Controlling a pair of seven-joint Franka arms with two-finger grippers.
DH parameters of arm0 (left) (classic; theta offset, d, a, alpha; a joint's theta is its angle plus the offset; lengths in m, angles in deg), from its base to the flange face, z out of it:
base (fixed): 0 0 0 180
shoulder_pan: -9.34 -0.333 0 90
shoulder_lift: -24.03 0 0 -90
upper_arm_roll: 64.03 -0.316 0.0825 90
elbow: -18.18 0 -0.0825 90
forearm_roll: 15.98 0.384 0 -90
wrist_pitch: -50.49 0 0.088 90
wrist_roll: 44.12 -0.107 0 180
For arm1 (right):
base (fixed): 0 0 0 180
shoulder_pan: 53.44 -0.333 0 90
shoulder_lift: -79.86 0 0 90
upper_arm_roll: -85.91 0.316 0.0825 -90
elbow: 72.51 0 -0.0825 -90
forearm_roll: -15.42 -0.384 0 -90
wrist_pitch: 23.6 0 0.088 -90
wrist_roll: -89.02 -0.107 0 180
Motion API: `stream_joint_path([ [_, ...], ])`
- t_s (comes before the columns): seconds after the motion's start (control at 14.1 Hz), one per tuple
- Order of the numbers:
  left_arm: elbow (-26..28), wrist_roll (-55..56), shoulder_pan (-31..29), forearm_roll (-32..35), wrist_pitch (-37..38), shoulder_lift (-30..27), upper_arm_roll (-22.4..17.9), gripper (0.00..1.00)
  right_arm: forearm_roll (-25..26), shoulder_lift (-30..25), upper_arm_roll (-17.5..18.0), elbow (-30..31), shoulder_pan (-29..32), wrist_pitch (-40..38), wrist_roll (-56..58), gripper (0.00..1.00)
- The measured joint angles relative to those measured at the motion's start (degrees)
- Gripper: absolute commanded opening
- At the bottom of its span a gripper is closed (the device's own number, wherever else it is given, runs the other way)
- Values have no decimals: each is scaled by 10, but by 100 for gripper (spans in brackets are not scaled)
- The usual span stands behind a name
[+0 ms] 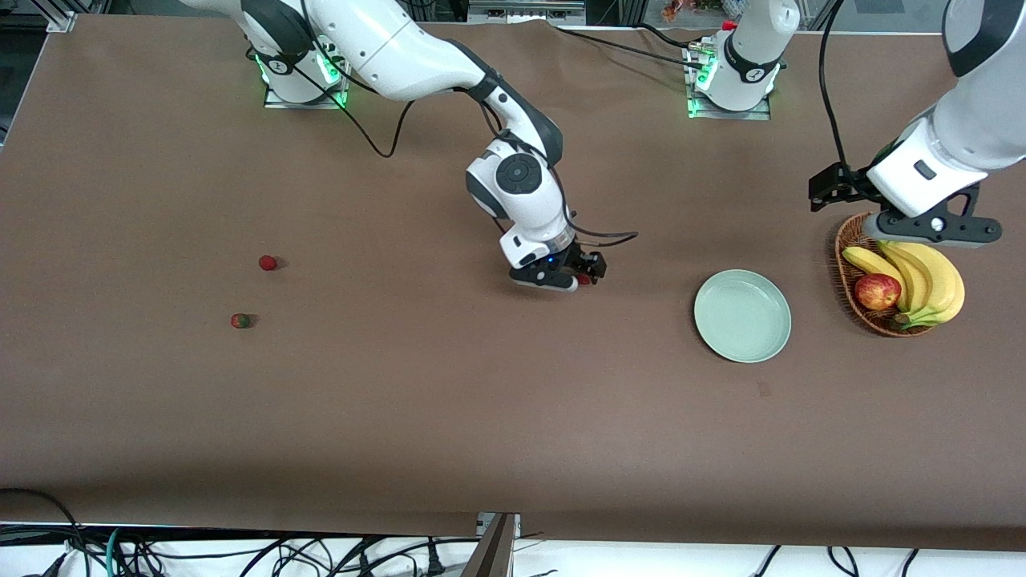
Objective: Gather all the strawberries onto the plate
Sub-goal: 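Carry the strawberry to mid-table and release it while the left gripper approaches, then grasp the strawberry with the left gripper while the right gripper reaches another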
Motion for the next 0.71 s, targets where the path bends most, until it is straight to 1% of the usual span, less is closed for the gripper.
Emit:
stream_joint_path([
  [0.14, 2, 0, 3, -8, 1, 29, 3, 100, 0, -34, -3, -3, 41, -91, 64, 100],
  [0.28, 3, 0, 5, -44, -20, 73, 4, 100, 0, -61, -18, -2, 78, -164, 134, 100],
  [0.43, 3, 21, 13, -84, -77, 122, 4, 100, 0, -73, -44, -2, 104, -209, 190, 100],
  [0.57, 3, 73, 28, -129, -112, 159, 6, 100, 0, -74, -74, -1, 128, -245, 259, 100],
  [0.71, 3, 143, 67, -140, -155, 183, 7, 100, 0, -74, -99, 0, 153, -272, 341, 100],
])
